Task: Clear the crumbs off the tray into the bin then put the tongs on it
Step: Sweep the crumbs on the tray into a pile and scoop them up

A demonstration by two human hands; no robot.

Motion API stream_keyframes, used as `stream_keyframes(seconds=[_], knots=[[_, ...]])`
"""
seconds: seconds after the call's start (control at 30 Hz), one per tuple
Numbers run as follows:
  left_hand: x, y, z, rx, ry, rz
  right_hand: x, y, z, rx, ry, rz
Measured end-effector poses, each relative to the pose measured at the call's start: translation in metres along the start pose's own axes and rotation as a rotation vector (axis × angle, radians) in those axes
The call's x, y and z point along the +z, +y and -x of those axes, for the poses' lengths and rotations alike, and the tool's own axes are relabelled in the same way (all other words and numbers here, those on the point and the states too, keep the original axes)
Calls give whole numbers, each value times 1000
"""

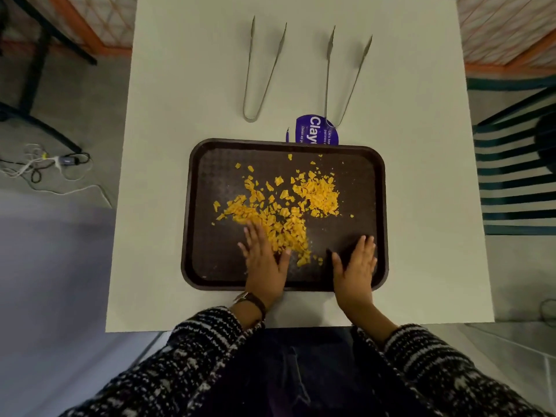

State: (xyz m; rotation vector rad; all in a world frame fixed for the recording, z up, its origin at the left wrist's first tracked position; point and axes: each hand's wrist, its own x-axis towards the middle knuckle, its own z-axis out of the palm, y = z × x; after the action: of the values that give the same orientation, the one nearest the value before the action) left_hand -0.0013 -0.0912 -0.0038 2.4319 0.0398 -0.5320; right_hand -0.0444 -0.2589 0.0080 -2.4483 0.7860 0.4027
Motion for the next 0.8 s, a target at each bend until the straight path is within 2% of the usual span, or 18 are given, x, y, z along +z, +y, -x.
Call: stream_keyframes(seconds=[0.1,0.2,0.37,0.47,0.53,0.7,0.8], knots=[[0,4,2,109,-48,29,10,-2,8,43,-10,68],[-18,-7,-3,98,7,66,26,-24,14,-3,-31,65],[-59,-48,-29,-55,193,46,53,-65,24,-200,-95,-35],[-71,-61,-41,-20,165,-1,55,-78,30,-321,-185,-142],[-73,-62,-48,24,127,-28,48,-77,29,-355,-188,-184],[-60,-46,-56,-56,167,-68,15,-50,3,-269,-76,-173],[-47,-28,-50,8,86,-46,-7,-30,-22,-193,-25,-123]])
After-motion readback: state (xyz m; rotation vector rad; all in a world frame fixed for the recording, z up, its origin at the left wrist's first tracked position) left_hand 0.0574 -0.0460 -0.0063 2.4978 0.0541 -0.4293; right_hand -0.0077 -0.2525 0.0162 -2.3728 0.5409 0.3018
